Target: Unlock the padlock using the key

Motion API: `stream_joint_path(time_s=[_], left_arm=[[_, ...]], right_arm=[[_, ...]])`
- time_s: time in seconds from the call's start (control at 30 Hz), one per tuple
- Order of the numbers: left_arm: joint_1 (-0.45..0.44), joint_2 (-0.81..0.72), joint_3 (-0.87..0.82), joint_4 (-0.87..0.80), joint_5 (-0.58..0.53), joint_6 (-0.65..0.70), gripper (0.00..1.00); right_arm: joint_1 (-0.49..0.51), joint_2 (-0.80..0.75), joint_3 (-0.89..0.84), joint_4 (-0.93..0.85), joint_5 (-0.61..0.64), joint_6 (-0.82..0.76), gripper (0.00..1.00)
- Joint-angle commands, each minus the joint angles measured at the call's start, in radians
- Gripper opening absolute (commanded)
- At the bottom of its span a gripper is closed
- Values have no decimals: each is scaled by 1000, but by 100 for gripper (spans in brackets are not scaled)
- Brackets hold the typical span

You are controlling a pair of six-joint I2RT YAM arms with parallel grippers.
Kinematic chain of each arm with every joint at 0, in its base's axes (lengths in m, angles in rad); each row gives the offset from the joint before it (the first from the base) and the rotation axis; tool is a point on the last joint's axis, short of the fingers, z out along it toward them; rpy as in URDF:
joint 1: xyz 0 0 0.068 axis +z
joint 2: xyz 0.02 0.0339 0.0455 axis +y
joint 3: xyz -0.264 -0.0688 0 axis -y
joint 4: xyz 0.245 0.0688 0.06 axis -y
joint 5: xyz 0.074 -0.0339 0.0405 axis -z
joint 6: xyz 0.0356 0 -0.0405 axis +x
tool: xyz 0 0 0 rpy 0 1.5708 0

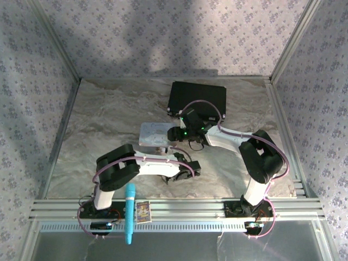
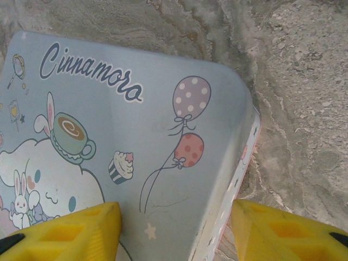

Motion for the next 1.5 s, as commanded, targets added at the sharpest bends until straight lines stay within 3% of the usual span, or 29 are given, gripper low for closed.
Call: stream_joint_path(time_s=[0.0,0.13,0.2,0.23,0.27,0.3,0.47,0.73,0.97,1.27,1.47], left_arm=[[-4,-106,-38,-11,-14,-12,56],[-3,-291,-114,79,-25,16,90],[0,-393,-158,125,-29,30,100],[6,-446,-179,147,-26,42,100],[10,-490,-195,160,-19,54,100],[22,-538,-213,177,-10,68,100],[119,-740,-304,245,94,140,100],[435,-1009,-463,402,449,284,100],[696,-1027,-517,493,705,305,100],[806,-953,-500,536,705,312,100],[816,-940,-504,536,706,307,100]], right_arm=[[-17,46,-13,-155,66,-17,57],[-29,28,63,-198,43,-62,60],[-28,18,104,-221,44,-86,65],[-28,9,125,-233,48,-95,73],[-28,2,131,-241,50,-103,95],[-26,-7,173,-251,46,-113,99],[-16,-82,195,-258,90,-126,99],[16,-269,41,-243,78,-9,99],[219,-372,-106,-137,207,67,96],[362,-216,-149,34,274,165,80],[402,-70,-109,93,276,196,74]])
